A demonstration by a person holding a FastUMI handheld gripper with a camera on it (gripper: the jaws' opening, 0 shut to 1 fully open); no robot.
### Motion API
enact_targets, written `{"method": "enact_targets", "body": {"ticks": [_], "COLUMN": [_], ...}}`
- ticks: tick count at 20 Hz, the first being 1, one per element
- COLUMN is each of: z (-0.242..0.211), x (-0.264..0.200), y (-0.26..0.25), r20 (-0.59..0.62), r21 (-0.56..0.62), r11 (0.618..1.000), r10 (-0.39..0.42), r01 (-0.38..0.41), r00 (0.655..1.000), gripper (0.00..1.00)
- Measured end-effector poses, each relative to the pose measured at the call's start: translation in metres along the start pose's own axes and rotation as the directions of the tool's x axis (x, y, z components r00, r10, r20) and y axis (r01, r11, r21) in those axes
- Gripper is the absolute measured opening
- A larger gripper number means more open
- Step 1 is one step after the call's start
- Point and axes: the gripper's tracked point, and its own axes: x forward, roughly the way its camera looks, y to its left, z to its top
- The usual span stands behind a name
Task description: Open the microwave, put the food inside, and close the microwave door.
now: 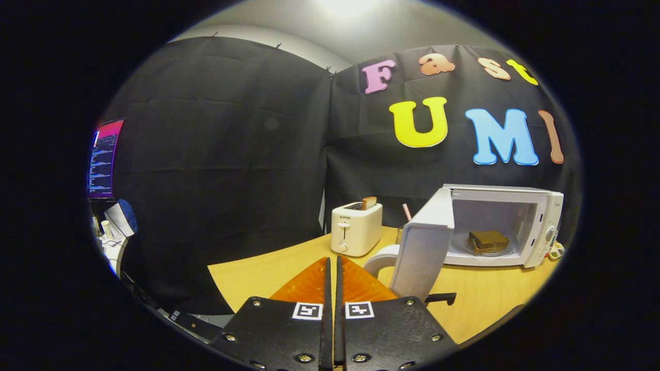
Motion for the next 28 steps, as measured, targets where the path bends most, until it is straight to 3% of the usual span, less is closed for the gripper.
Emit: {"method": "enact_targets", "body": {"ticks": [2,8,12,22,28], "z": [-0.004,-0.007,0.001,-0.003,0.004], "x": [0.0,-0.03,-0.05,-0.066,-0.065], "y": [0.001,-0.034,-0.084,-0.24,-0.312], "r20": [-0.004,0.005,0.036,0.022,0.022], "r21": [0.017,0.006,-0.042,-0.02,-0.02], "r11": [1.0,0.999,0.987,0.893,0.826], "r10": [0.018,-0.033,-0.153,-0.449,-0.563], "r01": [-0.018,0.033,0.154,0.449,0.564], "r00": [1.0,0.999,0.988,0.893,0.826], "gripper": [0.02,0.02,0.02,0.02,0.02]}}
